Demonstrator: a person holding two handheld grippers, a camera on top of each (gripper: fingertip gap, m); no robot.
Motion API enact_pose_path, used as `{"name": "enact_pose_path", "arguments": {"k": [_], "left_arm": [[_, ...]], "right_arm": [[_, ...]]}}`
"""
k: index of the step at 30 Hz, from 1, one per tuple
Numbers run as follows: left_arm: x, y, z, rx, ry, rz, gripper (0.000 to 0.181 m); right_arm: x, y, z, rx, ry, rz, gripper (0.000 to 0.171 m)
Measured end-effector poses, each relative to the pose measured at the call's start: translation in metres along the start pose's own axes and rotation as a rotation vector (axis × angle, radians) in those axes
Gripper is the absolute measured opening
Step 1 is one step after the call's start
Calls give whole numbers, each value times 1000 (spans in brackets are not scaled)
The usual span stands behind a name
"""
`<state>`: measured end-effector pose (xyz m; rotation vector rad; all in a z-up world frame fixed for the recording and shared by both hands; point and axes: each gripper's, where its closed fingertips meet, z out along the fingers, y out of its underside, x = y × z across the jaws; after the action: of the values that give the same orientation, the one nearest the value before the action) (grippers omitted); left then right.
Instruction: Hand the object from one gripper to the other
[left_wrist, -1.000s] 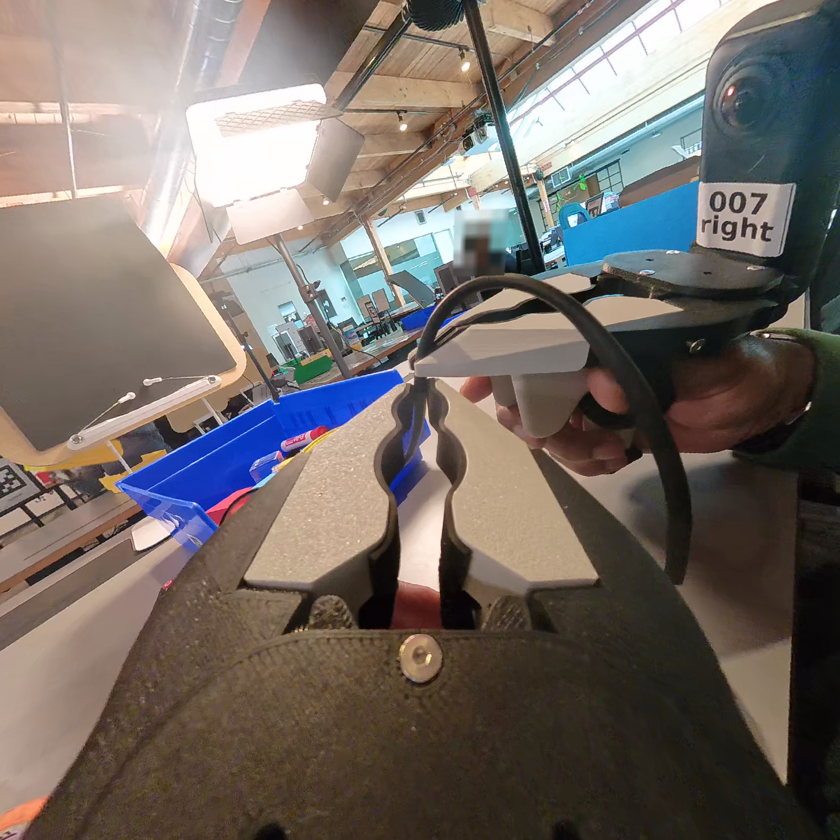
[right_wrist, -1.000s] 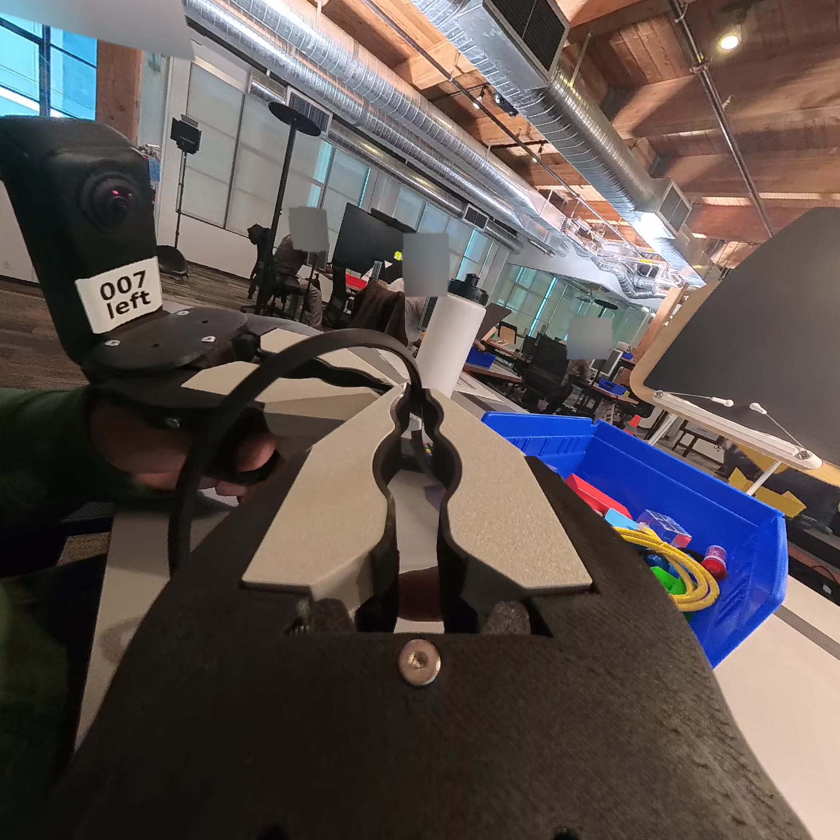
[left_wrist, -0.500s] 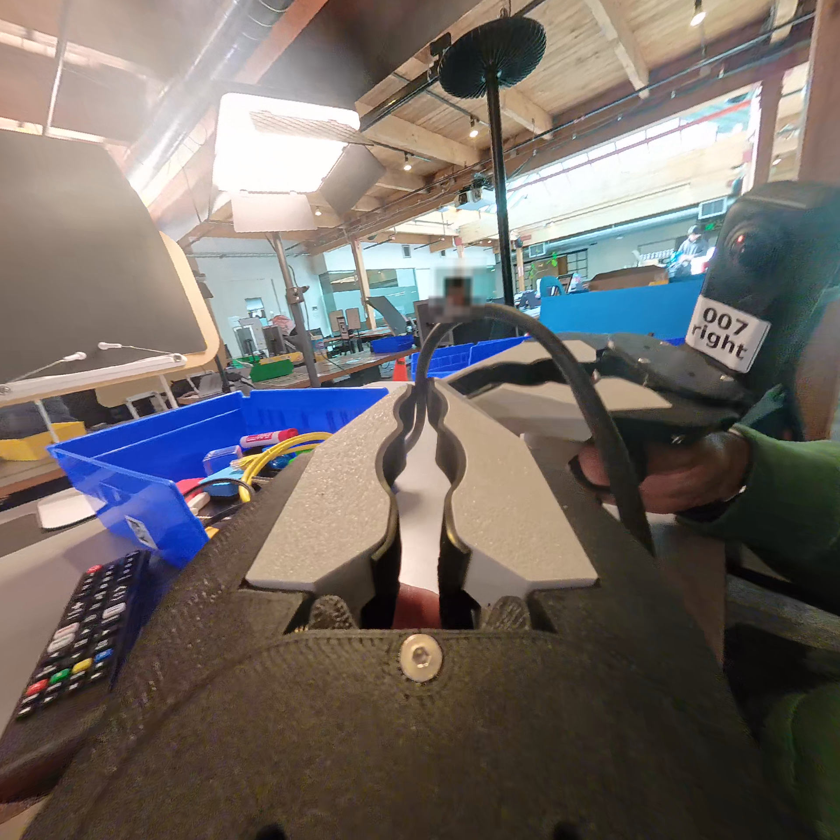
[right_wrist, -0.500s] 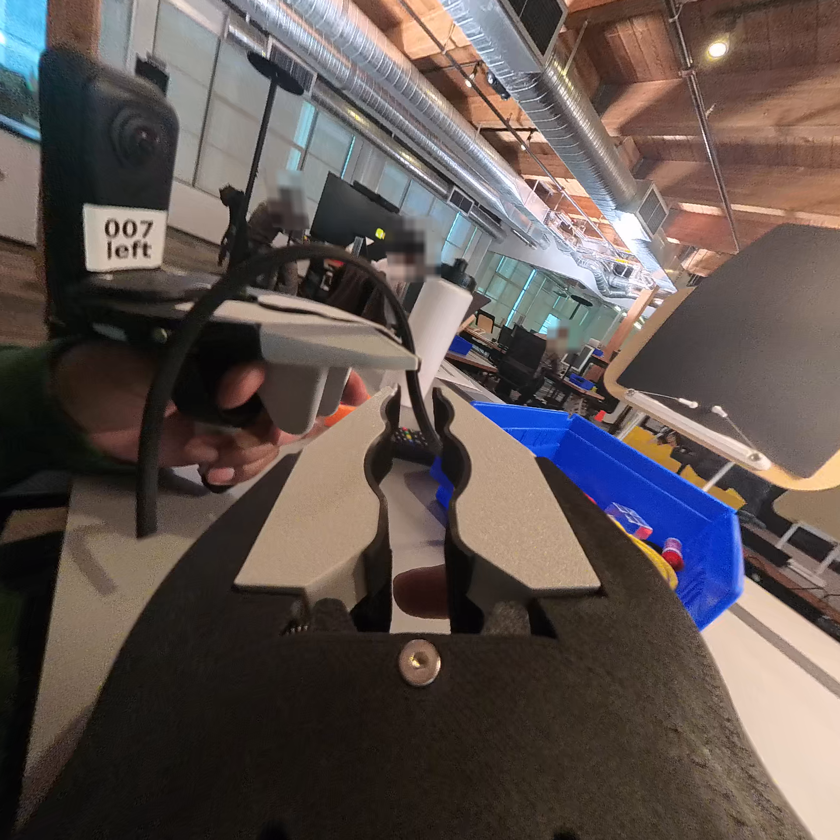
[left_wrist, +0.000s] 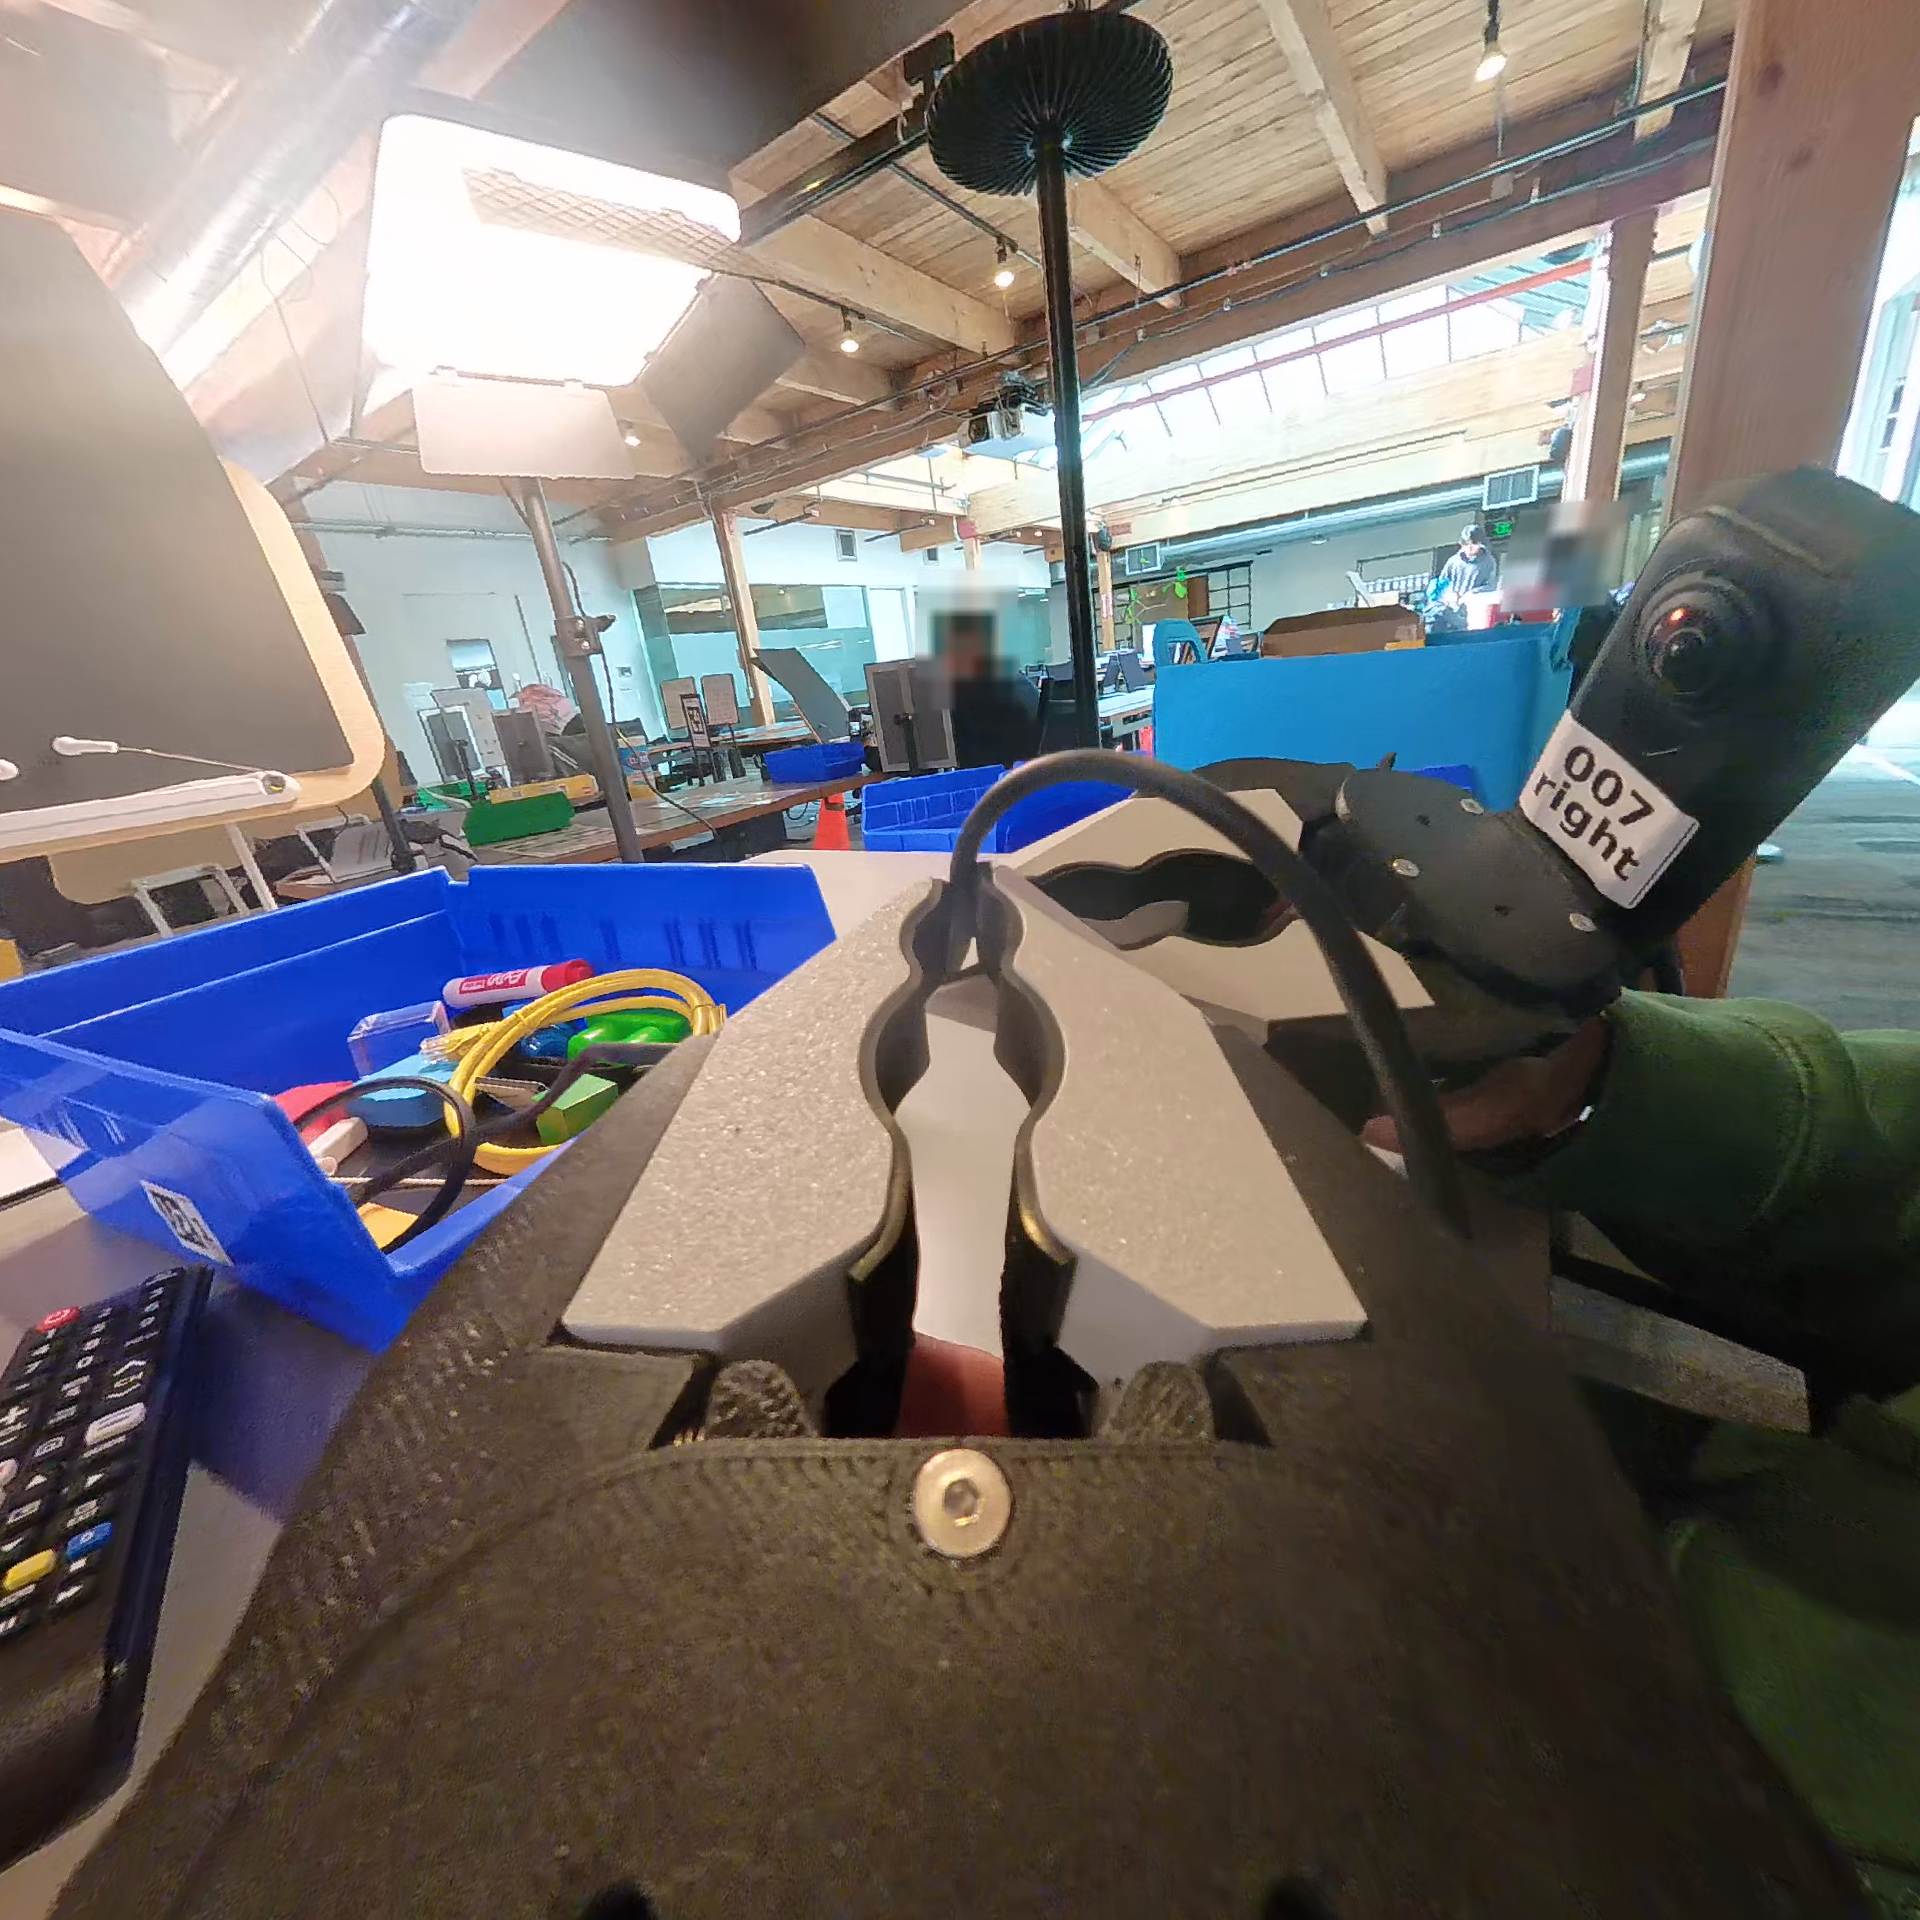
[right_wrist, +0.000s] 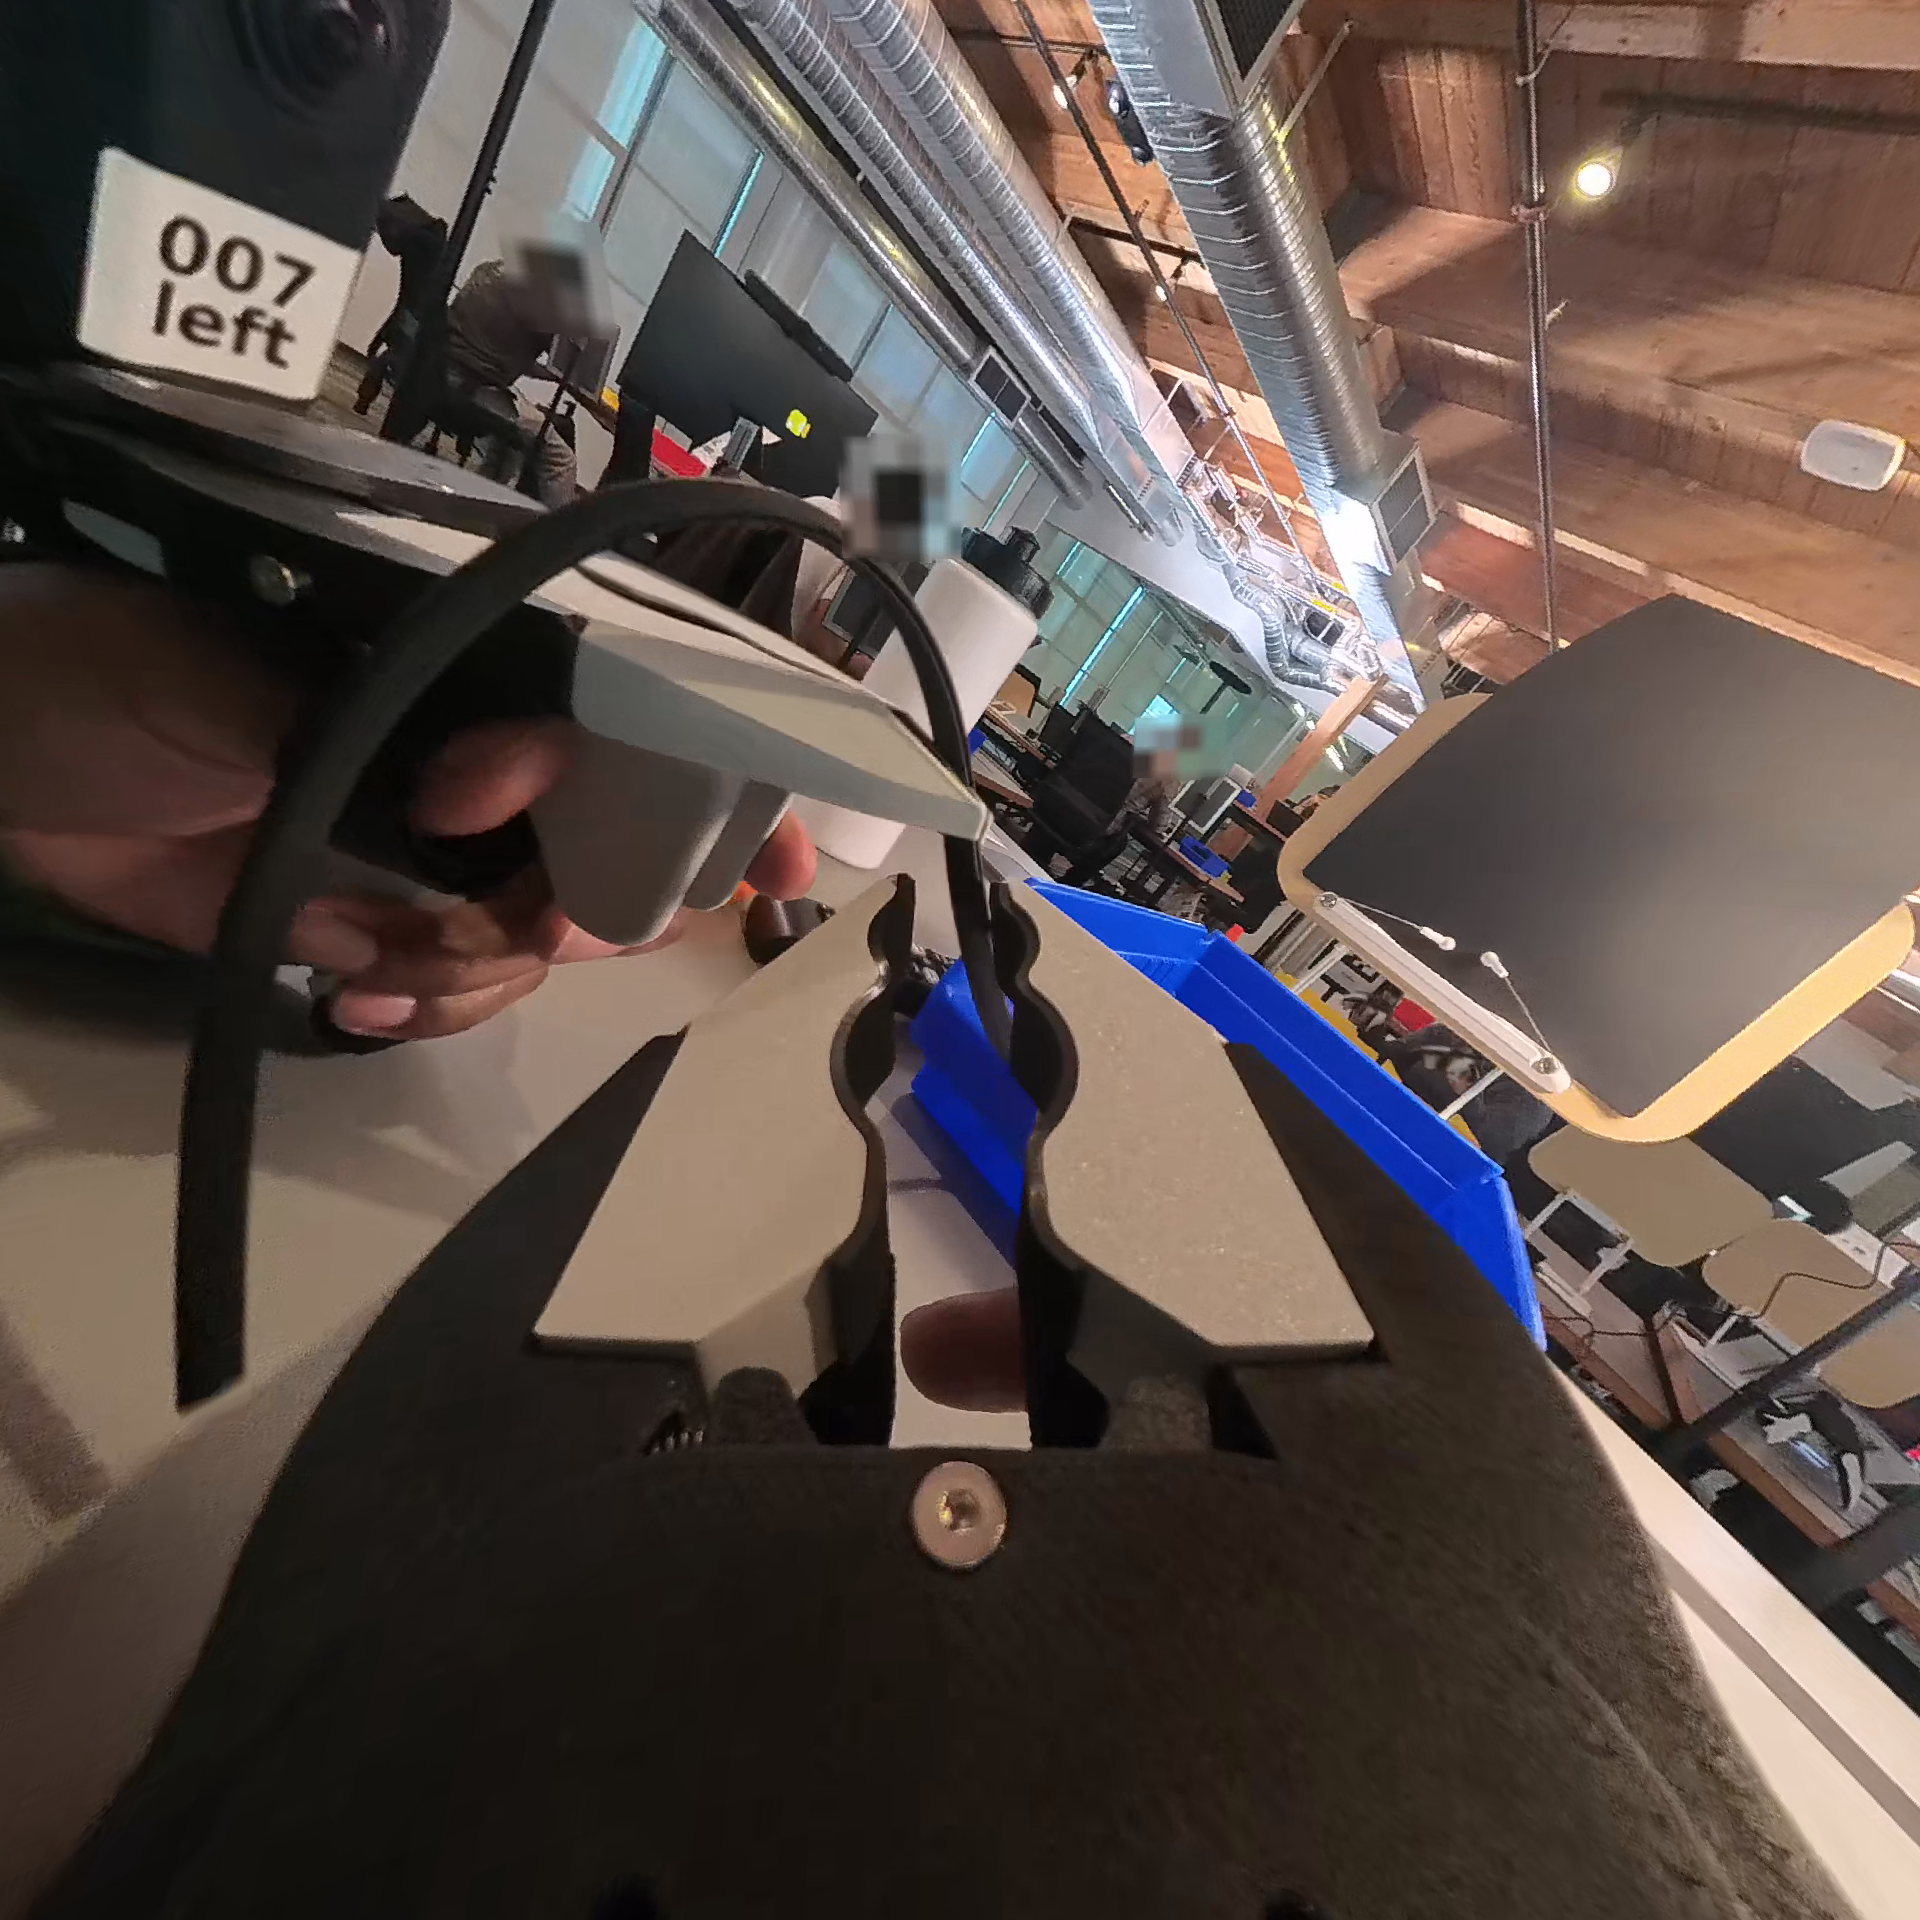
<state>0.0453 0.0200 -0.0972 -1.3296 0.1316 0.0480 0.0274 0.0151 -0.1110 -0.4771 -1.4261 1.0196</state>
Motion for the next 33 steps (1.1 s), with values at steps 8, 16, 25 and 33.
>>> {"name": "enact_pose_path", "arguments": {"k": [8, 16, 25, 33], "left_arm": [[1, 0, 1, 6, -9, 22, 5], [-8, -1, 0, 19, -58, 11, 9], [3, 15, 7, -81, -87, 267, 15], [5, 13, 6, -70, -99, 332, 12]], "right_arm": [[5, 1, 0, -7, 27, -10, 7], [21, -4, -5, 35, 51, 142, 6], [16, -16, -9, 109, -28, 263, 6], [5, -20, -8, 126, -89, 268, 6]]}}
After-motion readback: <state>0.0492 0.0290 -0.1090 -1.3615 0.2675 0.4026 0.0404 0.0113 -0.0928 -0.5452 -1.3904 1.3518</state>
